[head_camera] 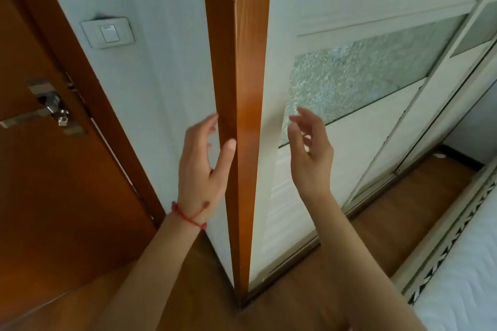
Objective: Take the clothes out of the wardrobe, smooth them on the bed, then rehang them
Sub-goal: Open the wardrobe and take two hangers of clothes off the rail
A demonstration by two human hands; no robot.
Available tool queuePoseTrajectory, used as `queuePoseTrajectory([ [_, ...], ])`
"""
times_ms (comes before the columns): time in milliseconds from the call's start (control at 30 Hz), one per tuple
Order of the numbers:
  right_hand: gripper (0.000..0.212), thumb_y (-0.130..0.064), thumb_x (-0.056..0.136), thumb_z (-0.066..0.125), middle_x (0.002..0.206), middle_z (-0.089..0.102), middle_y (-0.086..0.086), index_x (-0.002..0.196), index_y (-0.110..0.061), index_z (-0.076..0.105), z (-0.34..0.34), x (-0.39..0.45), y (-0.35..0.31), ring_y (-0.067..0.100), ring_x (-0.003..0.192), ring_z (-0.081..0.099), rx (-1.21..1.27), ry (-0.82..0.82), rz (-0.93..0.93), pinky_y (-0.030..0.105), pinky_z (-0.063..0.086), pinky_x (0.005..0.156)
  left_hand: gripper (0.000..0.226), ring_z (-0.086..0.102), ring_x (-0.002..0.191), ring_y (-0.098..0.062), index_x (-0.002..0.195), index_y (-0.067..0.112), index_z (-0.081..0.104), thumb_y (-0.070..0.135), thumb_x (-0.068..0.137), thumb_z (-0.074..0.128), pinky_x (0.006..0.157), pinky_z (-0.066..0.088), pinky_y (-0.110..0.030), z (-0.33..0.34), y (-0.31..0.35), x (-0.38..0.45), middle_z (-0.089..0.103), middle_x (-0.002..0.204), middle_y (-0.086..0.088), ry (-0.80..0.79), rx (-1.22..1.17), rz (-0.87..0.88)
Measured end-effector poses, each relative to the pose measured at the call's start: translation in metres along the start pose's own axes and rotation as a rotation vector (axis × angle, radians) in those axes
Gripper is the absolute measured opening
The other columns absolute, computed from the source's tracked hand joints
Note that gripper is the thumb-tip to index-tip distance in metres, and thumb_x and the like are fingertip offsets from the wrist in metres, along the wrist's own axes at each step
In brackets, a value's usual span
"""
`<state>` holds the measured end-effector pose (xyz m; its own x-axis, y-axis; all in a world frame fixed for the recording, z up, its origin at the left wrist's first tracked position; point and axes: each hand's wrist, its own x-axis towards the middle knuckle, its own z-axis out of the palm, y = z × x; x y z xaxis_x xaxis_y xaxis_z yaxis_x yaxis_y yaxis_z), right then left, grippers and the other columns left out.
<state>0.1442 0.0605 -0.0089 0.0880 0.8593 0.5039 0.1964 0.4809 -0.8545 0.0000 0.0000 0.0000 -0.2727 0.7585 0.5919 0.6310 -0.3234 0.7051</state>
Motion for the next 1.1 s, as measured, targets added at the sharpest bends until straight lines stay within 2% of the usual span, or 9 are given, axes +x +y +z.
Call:
queuePoseTrajectory([
  [100,0.035,-0.024,0.092,0.052,0.113,0.055,-0.005,0.126,-0.015,0.049,0.011,0.026,-0.021,-0.001,0.102,0.054,0.001,0.106,-0.153,0.009,0.044,0.082,0.062,0.05,0.121,-0.025,0.132,0.003,0.041,0.049,0.09,0.041,0.094,0.051,-0.043,-0.001,0.021,0.031,0.05,0.131,-0.017,0.17,0.041,0.17],
  [233,0.051,-0.031,0.087,0.059,0.112,0.046,-0.002,0.132,-0.011,0.044,0.032,0.039,-0.03,0.011,0.1,0.053,-0.012,0.145,-0.225,0.021,0.048,0.083,0.068,0.044,0.128,-0.029,0.135,0.0,0.036,0.051,0.09,0.036,0.101,0.046,-0.042,0.008,0.038,0.062,0.044,0.137,-0.021,0.286,0.073,0.286],
  [300,0.058,-0.036,0.085,0.059,0.112,0.044,-0.001,0.133,-0.009,0.043,0.036,0.041,-0.025,0.015,0.099,0.052,-0.03,0.159,-0.244,0.023,0.047,0.084,0.066,0.039,0.132,-0.031,0.139,0.005,0.028,0.05,0.091,0.036,0.105,0.042,-0.042,0.015,0.035,0.072,0.038,0.14,-0.024,0.325,0.093,0.322],
  [400,0.061,-0.032,0.083,0.064,0.111,0.042,0.0,0.135,-0.009,0.041,0.036,0.041,-0.019,0.014,0.099,0.051,-0.018,0.143,-0.25,0.019,0.045,0.085,0.061,0.029,0.137,-0.027,0.137,0.014,0.015,0.049,0.092,0.035,0.113,0.033,-0.034,0.026,0.027,0.079,0.03,0.146,-0.024,0.337,0.09,0.329],
  [567,0.065,-0.034,0.079,0.063,0.113,0.043,0.0,0.133,-0.004,0.043,0.03,0.045,-0.017,0.021,0.101,0.055,-0.109,0.137,-0.353,0.016,0.045,0.083,0.061,0.025,0.138,-0.025,0.137,0.011,0.015,0.048,0.093,0.036,0.107,0.037,-0.05,0.035,0.019,0.081,0.027,0.146,-0.025,0.367,-0.015,0.353],
  [700,0.068,-0.038,0.076,0.064,0.111,0.054,0.012,0.131,-0.002,0.047,0.025,0.052,-0.018,0.023,0.097,0.058,-0.217,0.152,-0.423,0.021,0.048,0.073,0.061,0.026,0.138,-0.028,0.137,0.009,0.016,0.044,0.093,0.04,0.105,0.038,-0.052,0.036,0.017,0.081,0.027,0.144,-0.025,0.364,-0.056,0.379],
  [800,0.067,-0.036,0.076,0.064,0.108,0.055,0.017,0.129,0.001,0.048,0.026,0.058,-0.016,0.026,0.094,0.06,-0.285,0.194,-0.463,0.024,0.049,0.068,0.061,0.022,0.138,-0.018,0.136,0.008,0.017,0.043,0.092,0.04,0.109,0.036,-0.048,0.035,0.014,0.081,0.023,0.144,-0.016,0.377,-0.049,0.401],
  [933,0.064,-0.033,0.078,0.061,0.11,0.055,0.018,0.131,0.0,0.047,0.02,0.068,-0.006,0.026,0.096,0.059,-0.306,0.231,-0.445,0.02,0.046,0.069,0.062,0.02,0.139,-0.012,0.137,0.008,0.018,0.046,0.092,0.04,0.111,0.035,-0.044,0.036,0.011,0.082,0.023,0.144,-0.014,0.39,-0.065,0.407],
  [1100,0.058,-0.031,0.081,0.057,0.114,0.056,0.017,0.131,-0.004,0.048,0.005,0.083,0.007,0.028,0.102,0.059,-0.34,0.31,-0.38,0.016,0.043,0.074,0.058,0.024,0.139,-0.019,0.138,0.021,0.015,0.048,0.093,0.039,0.104,0.04,-0.052,0.039,0.01,0.083,0.024,0.146,-0.012,0.39,-0.103,0.405],
])
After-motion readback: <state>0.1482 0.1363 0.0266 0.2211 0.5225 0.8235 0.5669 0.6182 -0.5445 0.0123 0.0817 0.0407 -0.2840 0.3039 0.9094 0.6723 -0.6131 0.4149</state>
